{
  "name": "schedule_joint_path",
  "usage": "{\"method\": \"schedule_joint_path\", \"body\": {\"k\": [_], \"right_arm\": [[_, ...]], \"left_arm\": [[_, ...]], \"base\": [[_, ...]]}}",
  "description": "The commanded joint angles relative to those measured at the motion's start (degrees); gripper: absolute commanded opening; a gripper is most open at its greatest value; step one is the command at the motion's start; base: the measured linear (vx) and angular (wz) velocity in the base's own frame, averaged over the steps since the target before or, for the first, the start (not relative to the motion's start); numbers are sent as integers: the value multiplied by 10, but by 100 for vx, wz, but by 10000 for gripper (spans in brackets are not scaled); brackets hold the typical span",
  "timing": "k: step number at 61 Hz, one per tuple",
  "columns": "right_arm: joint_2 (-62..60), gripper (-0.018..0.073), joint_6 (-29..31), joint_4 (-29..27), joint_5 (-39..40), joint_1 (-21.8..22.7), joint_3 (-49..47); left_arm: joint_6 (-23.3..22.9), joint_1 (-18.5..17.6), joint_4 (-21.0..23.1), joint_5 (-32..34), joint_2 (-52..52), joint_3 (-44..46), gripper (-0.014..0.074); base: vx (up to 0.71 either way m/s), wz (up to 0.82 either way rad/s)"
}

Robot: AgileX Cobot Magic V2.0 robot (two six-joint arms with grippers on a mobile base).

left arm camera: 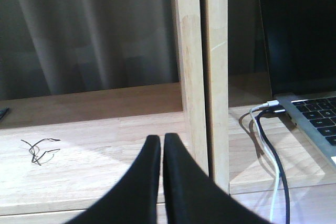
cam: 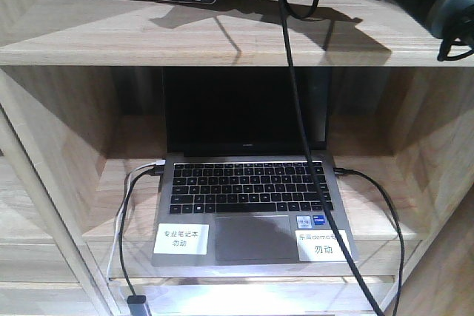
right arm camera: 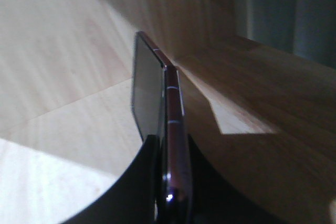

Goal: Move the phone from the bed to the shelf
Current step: 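Lower the phone onto the shelf and open the right gripper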

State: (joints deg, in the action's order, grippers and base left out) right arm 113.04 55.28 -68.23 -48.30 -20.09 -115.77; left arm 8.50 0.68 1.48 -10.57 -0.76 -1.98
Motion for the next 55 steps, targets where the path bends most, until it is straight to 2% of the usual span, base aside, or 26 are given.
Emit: {"method": "schedule_joint_path", "body": {"k": [1,11,17,31,39,46,55], "right_arm": [[-25,12,3,-19,14,2,-18],[-24,92,3,-13,15,2,-18],[-24,184,3,-13,18,3,-18],[-24,473,-3,-12,31,3,-18],[-27,611,-17,21,48,3,-18],[-32,635,-25,58,50,3,-18],[-41,610,-27,81,50,3,-18]], "left_arm": [[-3,-2,5,42,-7,13,1],[-3,-2,5,42,-7,13,1],[-3,-2,5,42,-7,13,1],[-3,-2,5,42,-7,13,1],[-3,-2,5,42,-7,13,1],[-3,-2,5,42,-7,13,1],[-3,-2,5,42,-7,13,1]], "base": [[0,0],[0,0],[0,0],[0,0],[0,0],[0,0],[0,0]]}}
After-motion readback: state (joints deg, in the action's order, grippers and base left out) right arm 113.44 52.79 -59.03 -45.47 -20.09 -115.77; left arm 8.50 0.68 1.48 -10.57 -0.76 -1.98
